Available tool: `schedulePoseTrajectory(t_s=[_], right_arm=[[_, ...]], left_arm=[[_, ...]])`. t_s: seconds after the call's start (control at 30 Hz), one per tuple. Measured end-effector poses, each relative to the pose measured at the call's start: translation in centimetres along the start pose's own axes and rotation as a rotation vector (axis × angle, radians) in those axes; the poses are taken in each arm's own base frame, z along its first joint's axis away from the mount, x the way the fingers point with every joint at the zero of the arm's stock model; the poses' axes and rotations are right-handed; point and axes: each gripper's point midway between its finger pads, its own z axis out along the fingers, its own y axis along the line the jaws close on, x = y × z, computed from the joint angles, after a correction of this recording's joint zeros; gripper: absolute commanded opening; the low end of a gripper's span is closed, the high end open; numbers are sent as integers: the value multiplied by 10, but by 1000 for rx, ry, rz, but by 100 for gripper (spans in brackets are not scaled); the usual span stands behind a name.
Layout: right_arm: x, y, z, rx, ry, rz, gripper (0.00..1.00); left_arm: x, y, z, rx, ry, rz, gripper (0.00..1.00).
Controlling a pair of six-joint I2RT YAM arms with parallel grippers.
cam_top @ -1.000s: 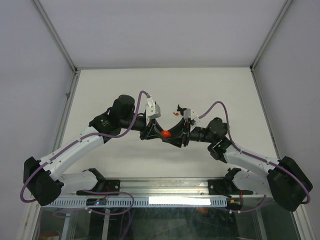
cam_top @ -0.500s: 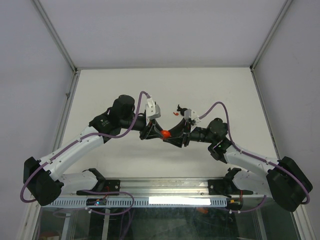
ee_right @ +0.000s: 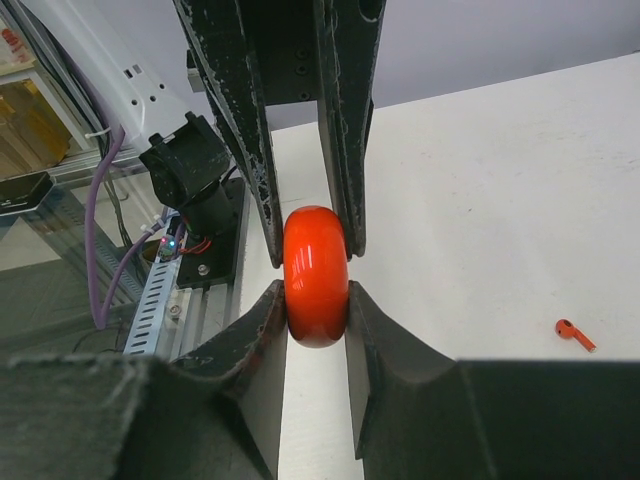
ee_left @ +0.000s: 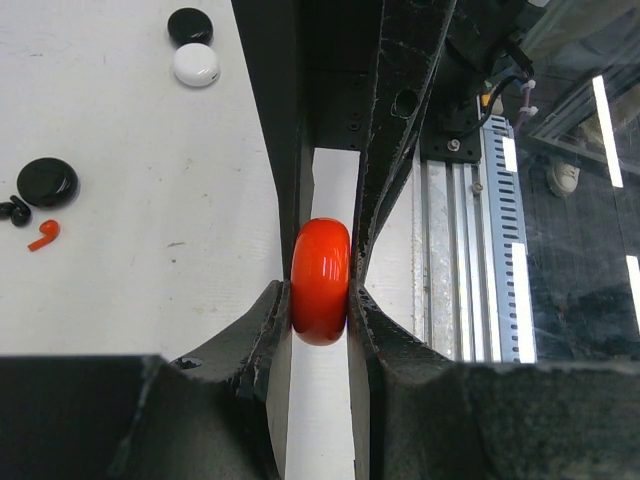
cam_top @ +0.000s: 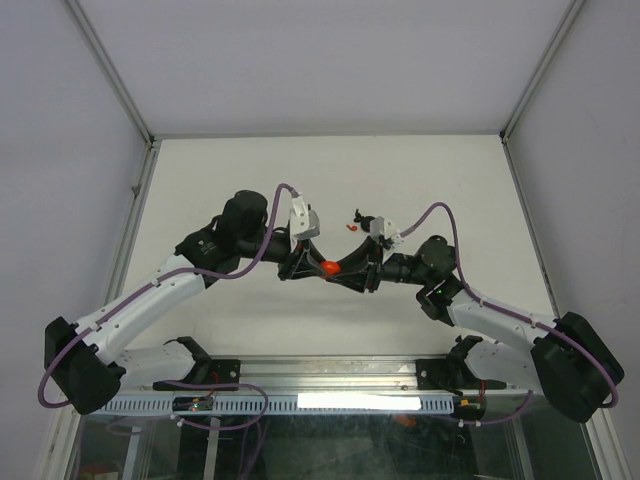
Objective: Insert the wireless bluetooth earbuds into the charging case
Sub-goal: Pick up the charging case at the center of the board.
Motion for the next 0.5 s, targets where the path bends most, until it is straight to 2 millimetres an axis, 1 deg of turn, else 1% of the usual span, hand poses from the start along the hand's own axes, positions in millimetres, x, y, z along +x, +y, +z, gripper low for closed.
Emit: schedulePoseTrajectory(t_s=[0.03,0.07,0.23,0.4,0.5], right_arm=[[0,0,0,-2,-1,1,1],[-1,1,0,-5,-3,-1,0],[-5,2,0,-14,-16,-12,0],[-7,3,-1,-17,-24,-19,0],[-7,3,-1,-17,-24,-17,0]], left_arm=[[0,0,0,0,-1,1,0],[-1,-1,0,2,-2,4,4],[-5,-3,-2,-4,-14,16,30],[-12,-1,-6,-31,-35,26,45],[-19,0,-9,-47,-60,39,52]])
